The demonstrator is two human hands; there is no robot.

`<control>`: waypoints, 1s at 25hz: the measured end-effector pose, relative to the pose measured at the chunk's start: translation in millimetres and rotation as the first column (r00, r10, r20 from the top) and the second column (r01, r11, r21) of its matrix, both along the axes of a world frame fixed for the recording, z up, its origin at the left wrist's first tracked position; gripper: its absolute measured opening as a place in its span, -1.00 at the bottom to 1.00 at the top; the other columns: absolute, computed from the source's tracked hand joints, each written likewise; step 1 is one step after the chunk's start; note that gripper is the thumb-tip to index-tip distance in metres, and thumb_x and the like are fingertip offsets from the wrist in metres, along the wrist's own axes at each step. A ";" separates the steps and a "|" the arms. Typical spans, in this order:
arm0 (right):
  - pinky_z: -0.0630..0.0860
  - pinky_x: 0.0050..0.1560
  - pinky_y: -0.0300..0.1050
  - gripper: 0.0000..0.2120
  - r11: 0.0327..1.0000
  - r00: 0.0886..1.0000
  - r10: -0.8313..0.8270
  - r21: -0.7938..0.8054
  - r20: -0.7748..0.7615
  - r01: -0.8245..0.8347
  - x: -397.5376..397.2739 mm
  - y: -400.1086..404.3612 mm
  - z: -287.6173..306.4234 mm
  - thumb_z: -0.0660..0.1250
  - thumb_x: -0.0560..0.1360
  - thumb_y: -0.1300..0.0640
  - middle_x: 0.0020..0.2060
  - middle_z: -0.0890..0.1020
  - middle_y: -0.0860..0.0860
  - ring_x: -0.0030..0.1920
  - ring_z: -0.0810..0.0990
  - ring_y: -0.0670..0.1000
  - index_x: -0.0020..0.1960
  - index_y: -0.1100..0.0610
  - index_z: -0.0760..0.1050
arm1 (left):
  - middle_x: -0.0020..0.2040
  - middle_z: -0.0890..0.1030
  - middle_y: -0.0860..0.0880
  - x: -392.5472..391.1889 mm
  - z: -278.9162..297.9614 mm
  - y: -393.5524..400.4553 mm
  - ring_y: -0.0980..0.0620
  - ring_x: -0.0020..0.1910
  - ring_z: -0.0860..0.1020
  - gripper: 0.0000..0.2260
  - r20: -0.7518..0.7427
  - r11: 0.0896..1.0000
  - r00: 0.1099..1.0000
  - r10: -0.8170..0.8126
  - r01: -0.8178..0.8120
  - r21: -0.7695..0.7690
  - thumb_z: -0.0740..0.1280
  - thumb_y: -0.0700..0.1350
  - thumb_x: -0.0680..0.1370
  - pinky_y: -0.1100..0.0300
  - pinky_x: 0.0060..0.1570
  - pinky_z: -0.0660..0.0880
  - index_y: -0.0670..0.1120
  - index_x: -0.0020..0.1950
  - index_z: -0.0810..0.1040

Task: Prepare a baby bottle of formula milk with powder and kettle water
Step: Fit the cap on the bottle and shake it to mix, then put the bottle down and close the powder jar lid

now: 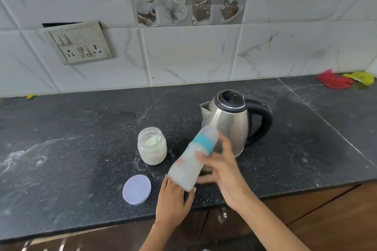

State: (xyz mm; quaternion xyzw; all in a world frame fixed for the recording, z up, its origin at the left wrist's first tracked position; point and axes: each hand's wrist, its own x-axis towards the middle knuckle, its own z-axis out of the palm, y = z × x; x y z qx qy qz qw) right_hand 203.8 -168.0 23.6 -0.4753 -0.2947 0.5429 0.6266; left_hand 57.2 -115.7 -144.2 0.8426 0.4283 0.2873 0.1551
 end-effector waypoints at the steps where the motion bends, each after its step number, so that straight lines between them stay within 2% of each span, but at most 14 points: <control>1: 0.67 -0.21 0.12 -0.23 0.998 0.997 0.066 -0.011 0.031 -0.065 -6.4 -4.8 -1.7 0.57 0.33 0.12 0.09 0.69 0.07 0.07 0.69 0.16 0.38 -0.18 0.25 | 0.28 0.56 -0.12 -1.8 -0.3 -2.3 -0.10 0.29 0.50 -0.55 0.049 1.000 0.999 -0.001 0.002 -0.014 0.33 0.02 0.50 -0.16 0.25 0.45 -0.05 0.36 0.39; 2: 0.67 -0.21 0.11 -0.24 0.998 0.998 0.062 0.014 0.026 -0.062 -7.3 -5.4 -1.4 0.57 0.32 0.12 0.10 0.69 0.09 0.08 0.69 0.17 0.38 -0.16 0.26 | 0.28 0.56 -0.12 -3.0 -0.4 -1.1 -0.11 0.29 0.50 -0.54 0.022 1.000 1.000 -0.019 0.019 0.005 0.33 0.02 0.50 -0.16 0.25 0.46 -0.04 0.37 0.37; 4: 0.66 -0.20 0.11 -0.31 0.982 0.983 -0.156 0.092 -0.101 0.166 5.7 2.6 5.5 0.51 0.36 0.15 0.15 0.65 0.10 0.08 0.69 0.17 0.39 -0.09 0.29 | 0.43 0.42 -0.08 -3.5 2.2 3.9 -0.11 0.43 0.36 -0.56 -0.136 0.998 0.991 -0.012 0.020 0.054 0.20 0.11 0.57 -0.10 0.38 0.34 0.02 0.42 0.35; 5: 0.66 -0.18 0.13 -0.34 0.965 0.961 -0.231 0.094 -0.153 0.246 12.1 7.0 9.3 0.48 0.37 0.16 0.17 0.63 0.09 0.08 0.69 0.16 0.39 -0.08 0.29 | 0.49 0.33 -0.05 -2.0 4.0 4.5 -0.09 0.48 0.29 -0.56 -0.169 0.999 0.986 -0.009 0.016 0.038 0.15 0.14 0.58 -0.06 0.42 0.27 0.03 0.44 0.35; 6: 0.66 -0.16 0.16 -0.34 0.967 0.963 -0.229 0.080 -0.145 0.242 14.1 9.0 11.5 0.47 0.37 0.16 0.17 0.63 0.08 0.08 0.69 0.15 0.39 -0.09 0.28 | 0.49 0.32 -0.04 -0.9 4.5 4.9 -0.09 0.48 0.28 -0.56 -0.172 1.000 0.985 -0.005 0.009 0.027 0.14 0.14 0.59 -0.06 0.42 0.26 0.03 0.43 0.36; 9: 0.67 -0.20 0.12 -0.28 0.999 0.990 0.018 0.024 0.143 -0.021 -0.5 -3.9 -5.2 0.58 0.32 0.12 0.12 0.67 0.04 0.09 0.69 0.09 0.33 -0.23 0.30 | 0.35 0.48 -0.08 -2.1 1.5 2.0 -0.14 0.36 0.42 -0.53 -0.054 0.999 0.998 -0.035 0.034 -0.016 0.33 0.04 0.52 -0.09 0.32 0.40 -0.05 0.39 0.36; 10: 0.67 -0.22 0.06 -0.28 0.999 0.980 0.028 0.037 0.197 -0.036 -2.4 -8.6 -9.8 0.58 0.31 0.11 0.11 0.67 -0.01 0.10 0.68 0.05 0.30 -0.27 0.31 | 0.36 0.48 -0.11 -2.6 1.8 1.8 -0.13 0.38 0.40 -0.50 -0.036 0.999 0.999 -0.040 0.039 -0.022 0.34 0.03 0.51 -0.10 0.33 0.39 -0.07 0.41 0.34; 12: 0.67 -0.17 -0.06 -0.23 0.989 0.949 -0.077 0.145 0.307 0.033 8.6 -12.8 -19.6 0.58 0.33 0.16 0.11 0.65 -0.18 0.12 0.66 -0.05 0.37 -0.23 0.26 | 0.46 0.38 -0.11 -2.6 5.5 4.0 -0.11 0.46 0.32 -0.50 -0.110 1.000 0.994 -0.028 0.026 -0.018 0.23 0.09 0.55 -0.09 0.40 0.31 -0.05 0.46 0.33; 15: 0.59 -0.03 -0.35 -0.17 0.971 0.772 -0.221 0.212 0.596 0.114 26.6 -12.0 -40.2 0.56 0.35 0.27 0.14 0.50 -0.50 0.16 0.58 -0.30 0.45 -0.02 0.18 | 0.54 0.23 -0.05 -0.9 9.5 3.4 -0.06 0.52 0.19 -0.52 -0.226 1.000 0.974 -0.016 0.015 -0.007 0.09 0.16 0.59 -0.03 0.45 0.17 0.02 0.48 0.31; 17: 0.55 -0.03 -0.42 -0.18 0.971 0.724 -0.237 0.185 0.648 0.152 31.3 -13.3 -58.3 0.57 0.33 0.28 0.13 0.46 -0.53 0.15 0.55 -0.37 0.40 -0.09 0.19 | 0.55 0.18 -0.04 -0.9 10.1 3.5 -0.04 0.54 0.14 -0.52 -0.249 1.000 0.968 -0.008 0.005 -0.013 0.05 0.18 0.60 0.00 0.47 0.11 0.04 0.49 0.29; 20: 0.54 -0.01 -0.42 -0.20 0.971 0.692 -0.241 0.170 0.680 0.171 34.9 -12.4 -77.6 0.60 0.30 0.26 0.19 0.45 -0.38 0.18 0.52 -0.37 0.30 -0.21 0.22 | 0.56 0.16 -0.04 -0.5 10.2 3.0 -0.03 0.54 0.11 -0.51 -0.270 1.000 0.963 0.004 -0.010 -0.021 0.04 0.18 0.61 0.02 0.48 0.07 0.05 0.50 0.27; 25: 0.51 0.02 -0.46 -0.20 0.974 0.638 -0.225 0.153 0.736 0.167 29.6 -9.6 -98.2 0.62 0.27 0.26 0.17 0.45 -0.34 0.13 0.55 -0.21 0.32 -0.09 0.26 | 0.55 0.18 -0.05 0.2 11.5 4.1 -0.04 0.54 0.13 -0.51 -0.290 1.000 0.957 -0.004 -0.005 -0.030 0.05 0.18 0.60 0.00 0.47 0.09 0.04 0.50 0.28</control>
